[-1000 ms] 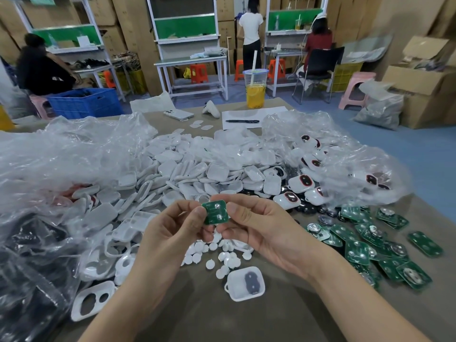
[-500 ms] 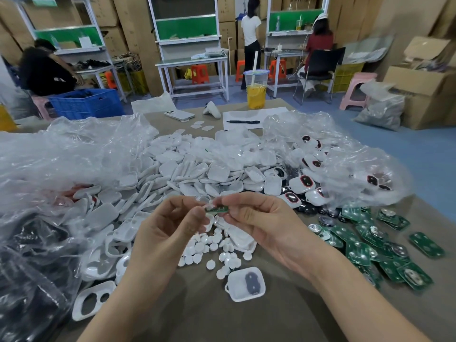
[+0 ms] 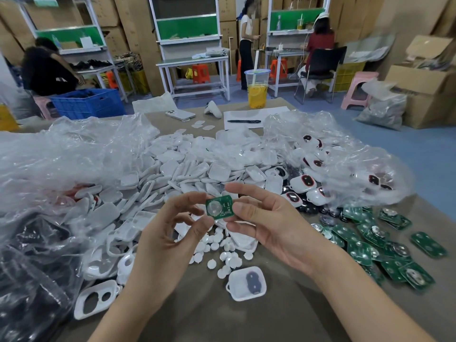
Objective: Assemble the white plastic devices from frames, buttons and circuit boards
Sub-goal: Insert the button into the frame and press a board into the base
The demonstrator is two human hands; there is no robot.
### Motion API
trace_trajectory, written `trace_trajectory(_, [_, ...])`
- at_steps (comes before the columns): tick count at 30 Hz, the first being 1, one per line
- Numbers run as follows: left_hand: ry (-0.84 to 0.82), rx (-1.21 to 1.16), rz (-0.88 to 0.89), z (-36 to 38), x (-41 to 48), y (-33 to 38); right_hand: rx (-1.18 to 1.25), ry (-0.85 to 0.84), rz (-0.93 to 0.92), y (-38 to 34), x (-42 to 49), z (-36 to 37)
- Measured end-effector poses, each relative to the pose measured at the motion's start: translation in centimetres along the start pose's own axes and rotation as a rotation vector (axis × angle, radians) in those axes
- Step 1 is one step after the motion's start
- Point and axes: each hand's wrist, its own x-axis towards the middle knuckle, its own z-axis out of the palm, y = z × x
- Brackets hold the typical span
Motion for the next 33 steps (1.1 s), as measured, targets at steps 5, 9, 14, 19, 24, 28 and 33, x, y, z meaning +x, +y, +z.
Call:
trace_trajectory(5, [-0.002,-0.002,-0.007,0.02,-0.07,0.21,-0.028,-0.006,0.001,-0.03,0.01,-0.09])
trace_trajectory(9, [-0.017,-0.003,0.002,0.04,-0.15,0.29,-0.064,0.004,-0.005,0.03,0.02,-0.1])
trace_trajectory(14, [-0.042,-0.019,-0.02,0.01,-0.14,0.39,-0.113,0.013,-0.003,0.11,0.02,0.03])
trace_trajectory(19, [-0.06,-0.077,-0.029,0.01,-0.12,0.64,-0.238,0.056,-0.049,0.51,0.16,-0.06])
trace_trajectory(24, [-0.062,-0.104,-0.008,0.11,0.09,0.81,-0.363,0.066,-0.094,0.73,0.22,-0.28])
trace_trajectory(28, [-0.062,-0.07,0.07,-0.03,0.25,0.51,-0.413,0.046,-0.095,0.9,0.09,-0.26])
trace_trajectory(33, [-0.056,-0.067,0.052,-0.04,0.15,0.37,-0.44,0.041,-0.104,0.68,-0.05,-0.17])
